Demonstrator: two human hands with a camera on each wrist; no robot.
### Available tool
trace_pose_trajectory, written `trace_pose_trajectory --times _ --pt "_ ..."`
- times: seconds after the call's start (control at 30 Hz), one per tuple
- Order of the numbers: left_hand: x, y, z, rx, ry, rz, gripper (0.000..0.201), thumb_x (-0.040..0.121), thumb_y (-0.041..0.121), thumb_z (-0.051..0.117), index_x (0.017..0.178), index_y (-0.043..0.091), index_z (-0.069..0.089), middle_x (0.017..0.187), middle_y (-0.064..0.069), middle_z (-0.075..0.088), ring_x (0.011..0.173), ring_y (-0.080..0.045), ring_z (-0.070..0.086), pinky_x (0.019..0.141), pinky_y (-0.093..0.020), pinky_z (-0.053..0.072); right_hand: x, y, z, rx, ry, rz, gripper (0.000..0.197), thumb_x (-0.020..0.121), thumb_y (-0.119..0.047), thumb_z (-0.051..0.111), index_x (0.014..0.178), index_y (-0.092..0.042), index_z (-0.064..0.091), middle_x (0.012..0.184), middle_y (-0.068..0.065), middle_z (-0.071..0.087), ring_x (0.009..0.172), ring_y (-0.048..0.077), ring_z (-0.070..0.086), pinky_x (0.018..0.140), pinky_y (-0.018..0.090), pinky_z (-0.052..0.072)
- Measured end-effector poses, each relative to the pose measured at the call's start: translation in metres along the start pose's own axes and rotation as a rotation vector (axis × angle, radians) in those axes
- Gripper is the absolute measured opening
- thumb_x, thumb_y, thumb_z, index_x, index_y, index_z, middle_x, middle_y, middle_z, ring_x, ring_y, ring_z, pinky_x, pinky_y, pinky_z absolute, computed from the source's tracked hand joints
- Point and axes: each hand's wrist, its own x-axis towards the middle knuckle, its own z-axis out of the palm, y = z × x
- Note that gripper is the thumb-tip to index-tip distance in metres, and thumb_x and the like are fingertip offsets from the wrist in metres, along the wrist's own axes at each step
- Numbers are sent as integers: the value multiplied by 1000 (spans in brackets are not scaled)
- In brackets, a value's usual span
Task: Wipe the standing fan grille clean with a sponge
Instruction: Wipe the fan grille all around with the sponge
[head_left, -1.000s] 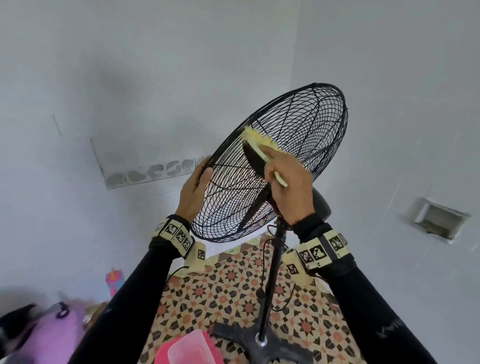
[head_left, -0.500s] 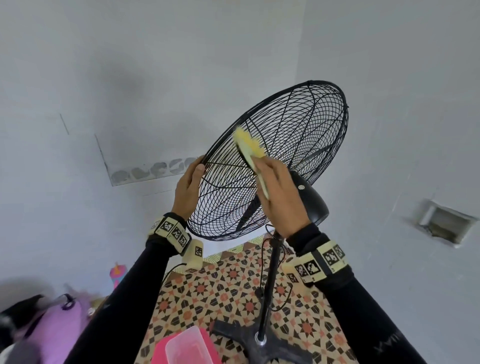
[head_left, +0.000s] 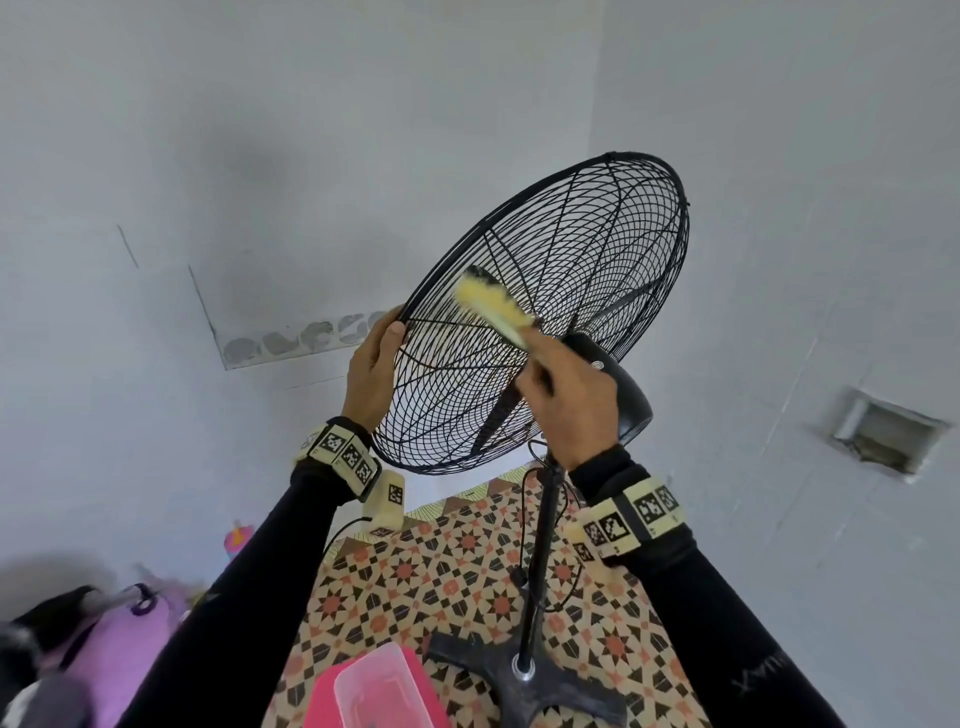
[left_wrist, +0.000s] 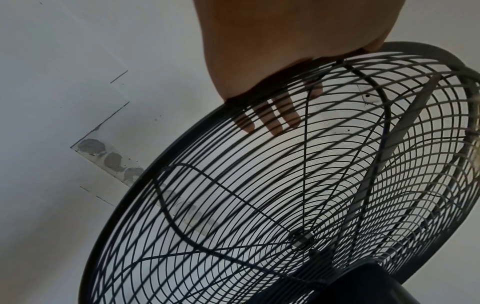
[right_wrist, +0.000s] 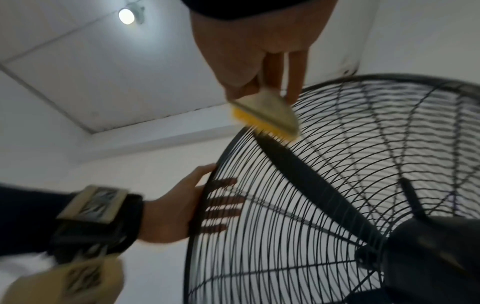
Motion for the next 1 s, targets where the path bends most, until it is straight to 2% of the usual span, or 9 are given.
trace_pose_trajectory --times 0.1,0.27,0.37,0.43,0.53,0.67,0.73,0.9,1.0 --pt "1 -1 1 1 22 -4 54 102 57 44 141 24 61 135 1 68 129 -19 60 115 -51 44 3 9 8 4 135 128 38 90 2 66 125 -11 68 114 11 74 83 17 69 77 27 57" --pt "1 -1 -1 72 10 -7 48 102 60 42 139 35 59 134 2 68 128 -16 60 115 -48 44 -46 -1 38 94 -147 -55 37 92 -1 57 124 -15 72 124 5 70 111 18 67 97 37 57" --pt "1 4 -6 99 -27 19 53 102 58 42 140 25 59 131 0 68 123 -13 62 109 -40 48 -42 2 33 187 51 65 34 92 -1 61 121 -14 72 125 4 70 114 15 66 101 29 53" --pt "6 16 -5 144 -51 19 51 101 58 46 127 16 59 113 2 69 103 -8 64 95 -35 51 -22 8 29 241 255 229 41 90 3 65 127 -15 67 127 3 68 115 17 67 97 37 57" --pt "25 39 -1 266 -75 -48 58 99 68 46 108 11 47 91 4 59 80 -10 54 78 -35 41 -13 10 40 278 277 291 54 89 5 66 136 -21 58 133 2 64 120 18 66 93 45 59" --pt "42 50 5 388 -203 3 62 100 72 39 135 22 46 125 -9 68 110 -24 64 98 -39 44 -53 12 57 175 30 92 50 87 6 70 130 -19 67 136 5 64 127 17 61 109 32 48" --pt "43 51 7 444 -246 46 64 99 74 37 136 24 55 122 -10 69 108 -26 64 94 -38 47 -61 14 51 192 -44 25 45 89 5 68 128 -17 70 134 5 66 127 16 60 108 34 50" --pt "40 49 11 376 -207 27 64 96 76 41 132 27 60 115 4 69 106 -13 62 88 -30 45 -23 23 28 258 227 248 42 92 4 63 129 -15 68 130 6 68 117 16 67 98 36 57" --pt "39 47 12 358 -184 8 66 92 82 42 127 29 61 115 6 70 110 -15 64 93 -34 50 -21 25 36 257 206 316 48 91 4 64 133 -19 65 132 -1 65 109 19 70 91 41 60"
